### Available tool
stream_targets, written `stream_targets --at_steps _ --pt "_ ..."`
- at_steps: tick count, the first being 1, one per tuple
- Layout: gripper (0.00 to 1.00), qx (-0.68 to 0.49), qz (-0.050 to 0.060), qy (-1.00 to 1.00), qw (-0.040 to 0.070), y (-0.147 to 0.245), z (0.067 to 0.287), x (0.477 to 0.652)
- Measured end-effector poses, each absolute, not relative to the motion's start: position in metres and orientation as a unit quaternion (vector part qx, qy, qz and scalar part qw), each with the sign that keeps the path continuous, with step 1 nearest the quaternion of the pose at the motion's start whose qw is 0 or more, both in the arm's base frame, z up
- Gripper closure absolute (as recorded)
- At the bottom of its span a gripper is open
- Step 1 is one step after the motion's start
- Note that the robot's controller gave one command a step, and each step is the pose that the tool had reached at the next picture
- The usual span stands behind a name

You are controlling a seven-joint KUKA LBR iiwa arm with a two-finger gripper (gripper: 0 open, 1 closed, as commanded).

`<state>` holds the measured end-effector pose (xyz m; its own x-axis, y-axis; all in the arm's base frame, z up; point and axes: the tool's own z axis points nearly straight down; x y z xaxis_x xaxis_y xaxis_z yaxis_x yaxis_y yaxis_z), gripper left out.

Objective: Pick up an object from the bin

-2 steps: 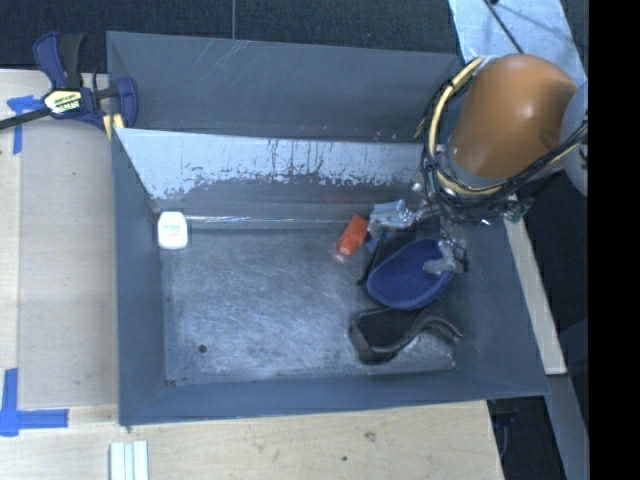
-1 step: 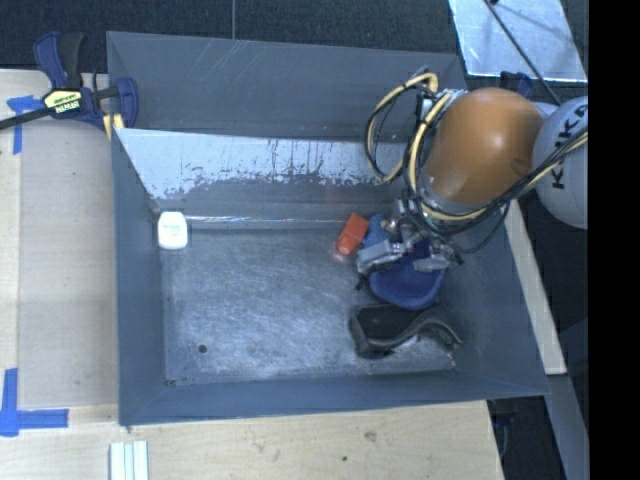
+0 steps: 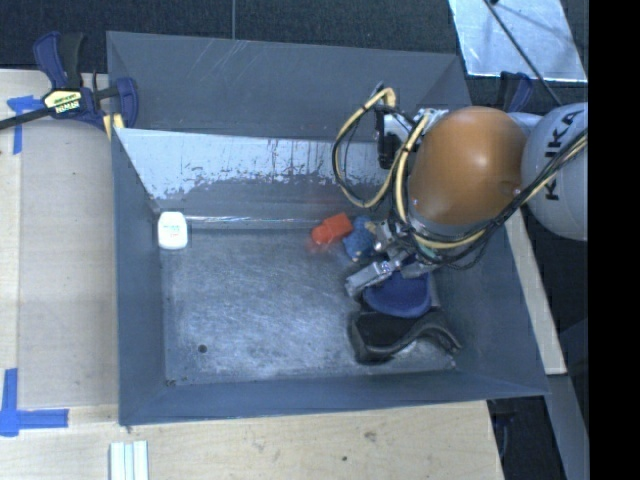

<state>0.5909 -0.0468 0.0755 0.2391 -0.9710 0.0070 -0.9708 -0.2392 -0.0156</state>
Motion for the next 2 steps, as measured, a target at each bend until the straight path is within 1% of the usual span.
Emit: stream_targets --at_steps 1,2 --pt "1.0 -0.786 -0.006 0.618 0.007 -0.0439 0.0768 0.5919" --pt "1.0 -0.786 -0.004 0.618 0.006 -0.0427 0.0863 0.5955"
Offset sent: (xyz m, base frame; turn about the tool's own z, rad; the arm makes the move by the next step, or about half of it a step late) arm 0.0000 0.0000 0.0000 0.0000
